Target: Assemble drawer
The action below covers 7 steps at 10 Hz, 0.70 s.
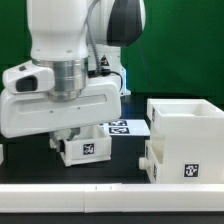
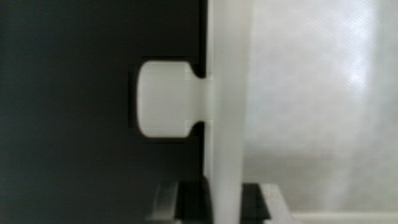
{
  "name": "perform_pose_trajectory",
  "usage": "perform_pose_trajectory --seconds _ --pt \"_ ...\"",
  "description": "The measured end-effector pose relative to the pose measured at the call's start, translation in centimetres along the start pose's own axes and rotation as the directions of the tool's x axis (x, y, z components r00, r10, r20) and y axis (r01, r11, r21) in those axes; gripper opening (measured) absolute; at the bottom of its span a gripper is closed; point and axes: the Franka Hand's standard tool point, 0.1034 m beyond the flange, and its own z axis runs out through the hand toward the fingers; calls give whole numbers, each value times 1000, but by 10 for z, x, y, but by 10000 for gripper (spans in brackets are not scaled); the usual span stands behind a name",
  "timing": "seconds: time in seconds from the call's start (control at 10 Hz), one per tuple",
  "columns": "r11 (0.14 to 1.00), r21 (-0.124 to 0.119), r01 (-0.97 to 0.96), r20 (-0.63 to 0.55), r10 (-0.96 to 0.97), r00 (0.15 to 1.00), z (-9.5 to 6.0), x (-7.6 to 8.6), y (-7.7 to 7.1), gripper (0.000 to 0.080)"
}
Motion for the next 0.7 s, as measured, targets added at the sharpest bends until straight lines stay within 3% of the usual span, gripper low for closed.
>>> perform_pose_trajectory --seconds 0.2,0.3,0.5,0.7 --pt "973 -2 -229 -89 228 970 -3 4 22 34" --pt "959 17 -283 -91 284 955 0 3 26 34" --pt "921 38 -387 -93 389 917 0 5 25 34" --pt "925 37 -378 -93 380 920 0 5 24 38"
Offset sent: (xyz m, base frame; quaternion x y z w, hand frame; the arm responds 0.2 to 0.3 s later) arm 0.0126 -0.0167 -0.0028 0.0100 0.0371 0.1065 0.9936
